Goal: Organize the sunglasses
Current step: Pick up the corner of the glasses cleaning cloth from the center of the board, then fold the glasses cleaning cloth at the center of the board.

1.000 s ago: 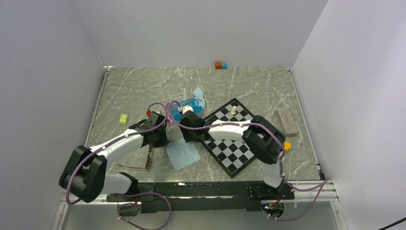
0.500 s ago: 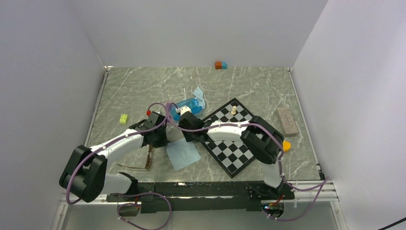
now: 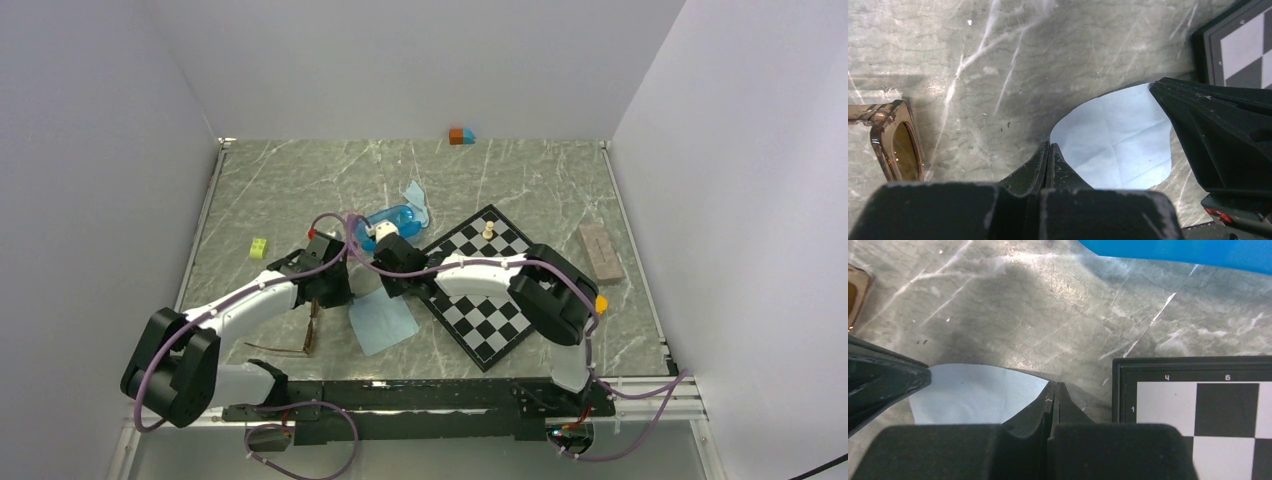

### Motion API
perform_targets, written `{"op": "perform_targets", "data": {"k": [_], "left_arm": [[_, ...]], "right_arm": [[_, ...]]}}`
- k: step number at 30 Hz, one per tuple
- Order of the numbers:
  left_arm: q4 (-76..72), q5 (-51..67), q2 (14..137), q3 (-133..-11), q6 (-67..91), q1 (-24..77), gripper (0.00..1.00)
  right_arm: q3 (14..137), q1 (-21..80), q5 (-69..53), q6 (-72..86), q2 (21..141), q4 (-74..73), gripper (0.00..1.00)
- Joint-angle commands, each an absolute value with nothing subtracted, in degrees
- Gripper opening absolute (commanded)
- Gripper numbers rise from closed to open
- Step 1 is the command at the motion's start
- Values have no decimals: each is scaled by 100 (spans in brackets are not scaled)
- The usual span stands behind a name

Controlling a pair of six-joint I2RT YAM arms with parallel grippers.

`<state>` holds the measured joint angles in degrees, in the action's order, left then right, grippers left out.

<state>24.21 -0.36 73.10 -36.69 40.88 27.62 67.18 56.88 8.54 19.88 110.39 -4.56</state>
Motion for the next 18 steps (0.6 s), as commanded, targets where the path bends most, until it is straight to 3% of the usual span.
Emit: {"op": "perform_targets", "data": {"k": [1, 18], "left_arm": [[2243, 200, 7003, -3664, 3942, 2789, 0], [2063, 510, 6038, -2799, 3849, 3560, 0]], "right_arm": [[6585, 5705, 833, 1934, 10445, -76, 0], [5357, 5853, -97, 2060, 9413, -104, 0]]}}
